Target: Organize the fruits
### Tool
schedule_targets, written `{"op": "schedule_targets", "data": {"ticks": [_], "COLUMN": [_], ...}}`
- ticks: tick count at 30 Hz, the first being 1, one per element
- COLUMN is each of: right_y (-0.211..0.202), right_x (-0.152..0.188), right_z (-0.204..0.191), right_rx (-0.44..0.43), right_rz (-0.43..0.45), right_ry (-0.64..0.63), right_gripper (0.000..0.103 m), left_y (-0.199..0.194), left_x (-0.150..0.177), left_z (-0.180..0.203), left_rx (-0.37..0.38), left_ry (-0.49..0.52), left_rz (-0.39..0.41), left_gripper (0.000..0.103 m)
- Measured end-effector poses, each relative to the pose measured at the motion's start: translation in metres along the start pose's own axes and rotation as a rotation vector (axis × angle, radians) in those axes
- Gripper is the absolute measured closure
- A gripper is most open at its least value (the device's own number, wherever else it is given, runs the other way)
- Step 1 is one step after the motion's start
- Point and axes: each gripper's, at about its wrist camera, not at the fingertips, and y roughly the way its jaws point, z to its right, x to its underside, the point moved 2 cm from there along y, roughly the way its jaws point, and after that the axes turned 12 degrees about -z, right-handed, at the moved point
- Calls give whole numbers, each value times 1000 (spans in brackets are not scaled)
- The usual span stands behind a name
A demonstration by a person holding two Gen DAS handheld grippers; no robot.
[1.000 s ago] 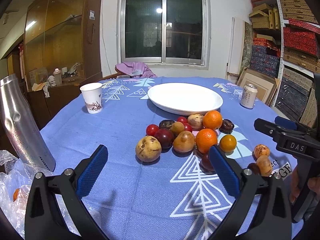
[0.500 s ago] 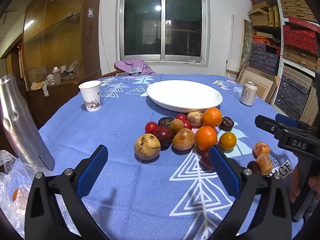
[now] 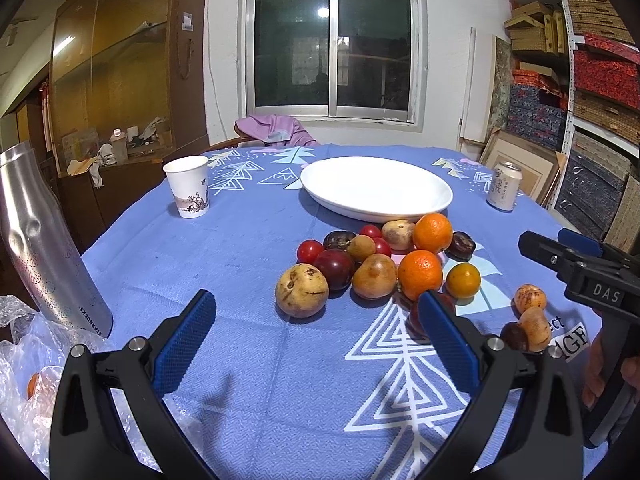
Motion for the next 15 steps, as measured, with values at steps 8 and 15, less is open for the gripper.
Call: {"op": "schedule_targets", "data": {"ticks": [8, 15], "right_y": [0, 0], "right_x": [0, 0], "right_z": [-1, 0], "right_rx": [0, 0], "right_rz": [1, 0], "right_ry": [0, 1], "right_gripper": [3, 3], "left_y": [0, 1], "left_x": [0, 0], "left_z": [-1, -2], "left_rx": [-2, -3], "left_ry": [0, -1], "left_rz": [0, -1], "left_gripper": [4, 4]}}
